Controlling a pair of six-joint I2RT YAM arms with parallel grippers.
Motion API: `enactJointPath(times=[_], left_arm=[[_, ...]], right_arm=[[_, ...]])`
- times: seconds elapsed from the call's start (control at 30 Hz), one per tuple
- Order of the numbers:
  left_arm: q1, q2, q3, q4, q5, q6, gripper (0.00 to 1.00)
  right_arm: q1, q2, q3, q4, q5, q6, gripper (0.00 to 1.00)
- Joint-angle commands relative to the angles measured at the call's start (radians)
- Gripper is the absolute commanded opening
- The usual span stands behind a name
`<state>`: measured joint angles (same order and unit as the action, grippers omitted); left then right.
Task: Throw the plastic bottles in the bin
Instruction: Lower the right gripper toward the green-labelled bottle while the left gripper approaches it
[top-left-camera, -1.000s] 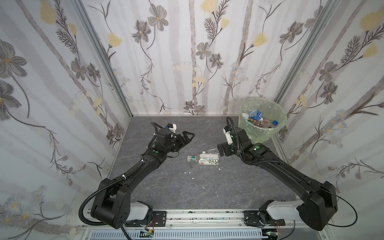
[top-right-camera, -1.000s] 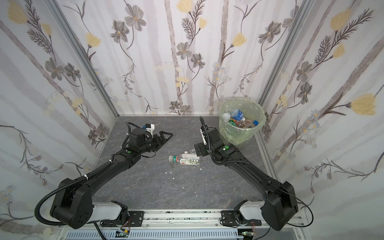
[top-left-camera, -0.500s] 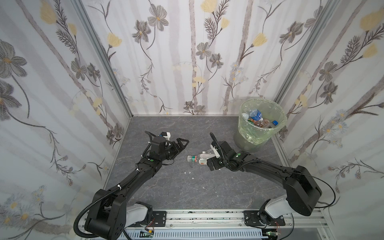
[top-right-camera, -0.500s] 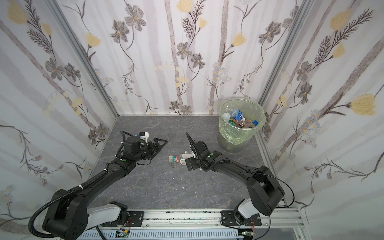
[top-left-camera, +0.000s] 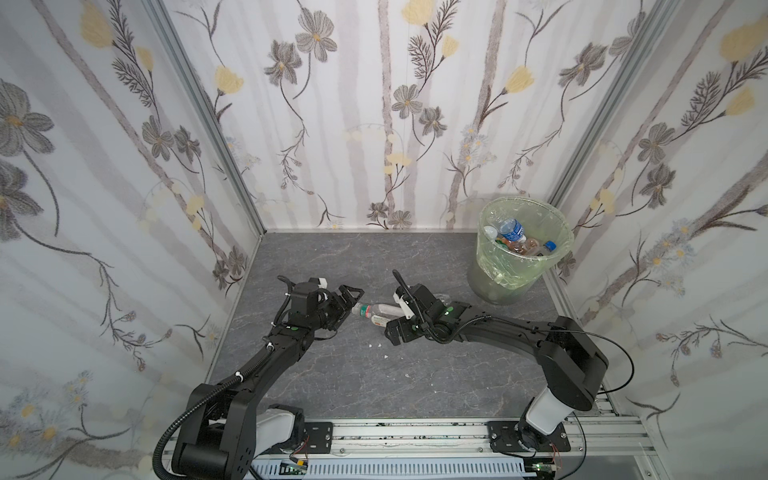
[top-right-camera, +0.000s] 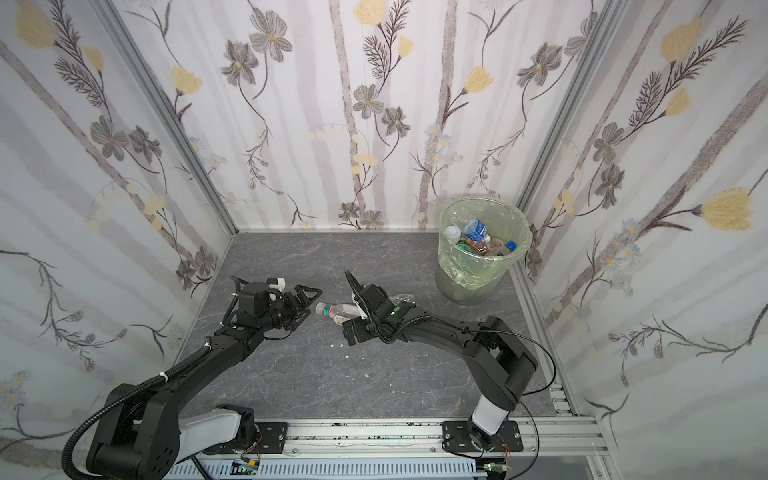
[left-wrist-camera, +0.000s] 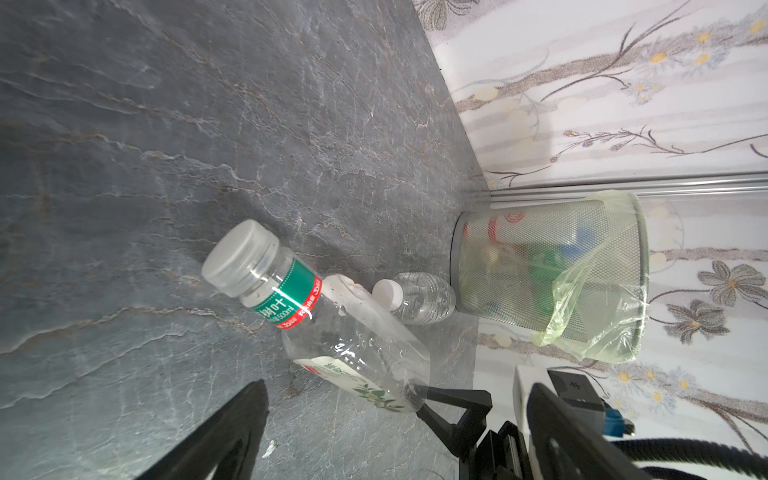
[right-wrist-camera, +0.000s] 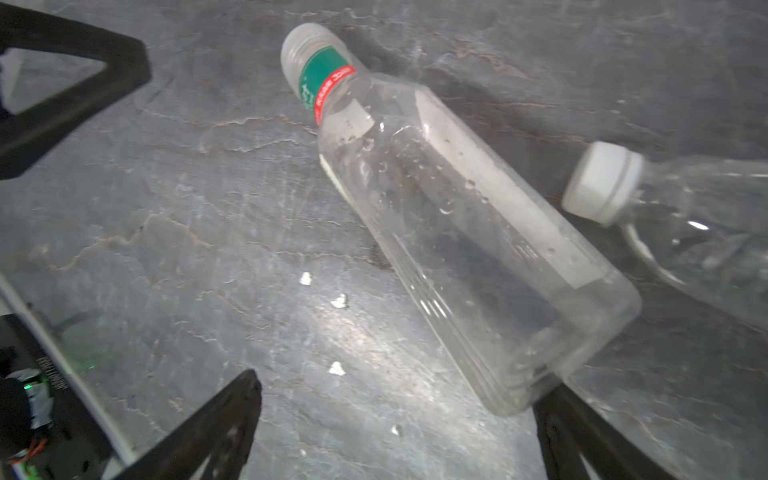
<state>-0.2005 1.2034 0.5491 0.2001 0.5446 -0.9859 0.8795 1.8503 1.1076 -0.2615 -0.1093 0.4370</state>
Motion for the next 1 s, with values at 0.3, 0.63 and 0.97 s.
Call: enactJointPath(times=[0.3,0.63,0.97], left_arm=[[0.007,0.010,-0.049,0.006,0.038,-0.019,1.00],[-0.080,0.083,-0.048,0.010,0.005,-0.112,1.00],[-0.119,0.169,-0.013,0.068,0.004,-0.180,1.00]], right_arm=[[-0.050,-0.018,0.033,-0.002,-0.002,-0.035,1.00],[-0.155,-0.100,0.005,-0.039,0.085,-0.106,1.00],[-0.155,-0.117,-0.056,0.005,0.068,-0.091,1.00]])
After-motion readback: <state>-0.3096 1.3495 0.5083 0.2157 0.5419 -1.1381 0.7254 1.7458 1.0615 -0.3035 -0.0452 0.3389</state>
